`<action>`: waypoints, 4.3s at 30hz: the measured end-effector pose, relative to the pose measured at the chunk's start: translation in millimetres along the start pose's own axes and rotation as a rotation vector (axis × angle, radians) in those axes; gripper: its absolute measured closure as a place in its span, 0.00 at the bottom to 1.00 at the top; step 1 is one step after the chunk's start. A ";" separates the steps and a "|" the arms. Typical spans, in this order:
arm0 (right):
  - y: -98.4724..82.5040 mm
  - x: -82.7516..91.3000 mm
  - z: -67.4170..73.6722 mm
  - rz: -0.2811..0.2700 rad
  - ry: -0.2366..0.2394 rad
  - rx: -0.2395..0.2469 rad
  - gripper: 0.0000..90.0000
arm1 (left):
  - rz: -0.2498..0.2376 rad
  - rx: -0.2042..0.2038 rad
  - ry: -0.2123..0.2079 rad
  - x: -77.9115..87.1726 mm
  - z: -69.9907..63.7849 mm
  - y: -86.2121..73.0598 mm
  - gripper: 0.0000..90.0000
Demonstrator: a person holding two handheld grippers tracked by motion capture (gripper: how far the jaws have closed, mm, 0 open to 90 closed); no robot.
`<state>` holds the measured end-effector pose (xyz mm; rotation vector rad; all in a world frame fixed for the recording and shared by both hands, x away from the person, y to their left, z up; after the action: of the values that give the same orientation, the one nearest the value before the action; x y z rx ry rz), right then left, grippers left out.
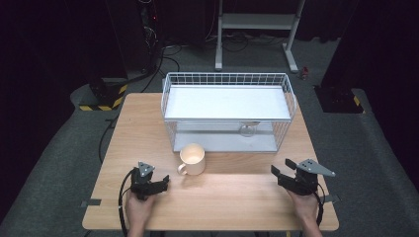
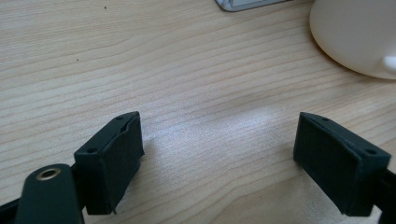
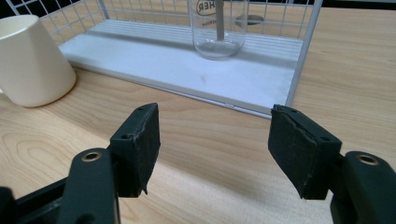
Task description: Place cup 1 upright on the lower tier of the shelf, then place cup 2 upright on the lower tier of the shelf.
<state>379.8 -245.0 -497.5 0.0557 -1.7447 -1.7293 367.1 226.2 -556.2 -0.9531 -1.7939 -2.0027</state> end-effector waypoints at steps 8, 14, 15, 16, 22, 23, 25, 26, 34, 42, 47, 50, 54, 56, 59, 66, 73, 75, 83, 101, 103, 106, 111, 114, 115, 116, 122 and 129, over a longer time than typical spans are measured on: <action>-11.0 1.6 0.1 0.029 -0.014 0.026 0.39 | 0.000 0.000 0.000 0.0 0.0 0.0 0.18; -21.5 1.5 -0.6 0.055 -0.033 0.043 0.39 | 0.000 0.000 0.000 0.0 0.0 0.0 0.18; -23.6 1.0 -1.3 0.059 -0.035 0.043 0.39 | 0.000 0.000 0.000 0.0 0.0 0.0 0.18; -25.8 0.4 -2.1 0.066 -0.035 0.039 0.39 | 0.000 0.000 0.000 0.0 0.0 0.0 0.18; -35.0 -1.3 -3.3 0.093 -0.050 0.045 0.39 | 0.001 0.001 0.002 -0.1 0.1 0.0 0.17; -35.0 -1.3 -3.3 0.093 -0.050 0.045 0.39 | 0.000 0.004 0.005 -0.3 0.4 0.0 0.17; -37.7 -2.2 -5.1 0.106 -0.058 0.051 0.39 | 0.002 0.006 0.008 -0.2 0.8 -0.1 0.17; -40.1 -3.5 -6.7 0.125 -0.063 0.053 0.39 | 0.002 0.007 0.008 -0.2 0.8 0.0 0.17; -46.0 -12.5 -9.8 0.171 -0.097 0.087 0.39 | 0.001 0.018 0.015 -0.3 0.5 -0.2 0.16; -46.8 -22.8 -7.4 0.256 -0.112 0.130 0.34 | 0.004 0.018 0.019 0.4 0.9 -0.5 0.16; -45.4 -28.1 -9.0 0.277 -0.070 0.096 0.28 | 0.010 0.025 0.029 -0.3 1.9 -0.4 0.13; -45.1 -29.1 -8.1 0.278 -0.066 0.099 0.28 | 0.016 0.021 0.016 1.8 1.8 -1.3 0.13; -45.1 -29.1 -8.1 0.278 -0.066 0.098 0.28 | 0.013 0.019 -0.011 7.6 -4.0 -1.8 0.16; -45.1 -29.1 -8.1 0.278 -0.066 0.099 0.28 | -0.010 0.003 -0.042 12.6 -8.5 -2.4 0.16; -45.1 -29.1 -8.1 0.278 -0.066 0.099 0.28 | -0.023 0.008 -0.076 16.7 -12.0 -5.6 0.15; -45.1 -29.1 -8.1 0.277 -0.068 0.100 0.28 | -0.053 -0.012 -0.152 29.0 -27.5 -3.2 0.08; -45.1 -29.2 -8.1 0.277 -0.068 0.100 0.28 | -0.043 -0.040 -0.187 25.4 -44.0 1.5 0.04; -45.2 -28.9 -7.7 0.278 -0.069 0.099 0.28 | -0.039 -0.047 -0.200 23.2 -49.5 5.4 0.03; -45.2 -29.0 -7.6 0.276 -0.070 0.098 0.28 | -0.026 -0.072 -0.212 9.9 -64.6 20.7 0.04; -45.3 -28.9 -7.6 0.276 -0.072 0.099 0.28 | -0.054 -0.087 -0.218 -2.0 -71.5 45.7 0.00; -45.3 -28.8 -7.6 0.276 -0.071 0.099 0.28 | -0.060 -0.088 -0.221 -2.7 -71.8 48.7 0.00; -45.3 -28.9 -7.9 0.275 -0.072 0.102 0.28 | -0.061 -0.098 -0.223 -6.3 -74.0 56.8 0.00; -45.3 -28.8 -7.6 0.276 -0.072 0.099 0.28 | -0.071 -0.107 -0.219 -7.9 -76.8 64.0 0.00; -45.5 -28.6 -7.5 0.278 -0.072 0.098 0.27 | -0.077 -0.103 -0.221 -12.1 -76.1 66.4 0.00; -45.5 -28.6 -7.5 0.278 -0.072 0.098 0.27 | -0.077 -0.103 -0.221 -12.1 -76.1 66.4 0.00; -45.5 -28.6 -7.5 0.278 -0.072 0.098 0.27 | -0.075 -0.098 -0.223 -14.0 -76.1 66.1 0.00; -45.5 -28.6 -7.5 0.278 -0.072 0.098 0.27 | -0.092 -0.090 -0.232 -20.0 -77.8 67.8 0.00; -45.5 -28.6 -7.5 0.278 -0.073 0.098 0.27 | -0.109 -0.110 -0.235 -25.6 -81.5 77.3 0.00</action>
<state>386.6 -243.4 -551.3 -0.2004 -1.7939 -1.4610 410.4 128.3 -513.6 -1.1918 -1.9085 -2.1516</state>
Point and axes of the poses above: each handheld gripper's, and its own axes: x roughly backward along the jaws, y roughly out of its top, z roughly to its left, the point moved 4 cm from there along -x, roughly forward along the jaws, and after that the axes turned 3 degrees about -z, right-handed, at the moved point
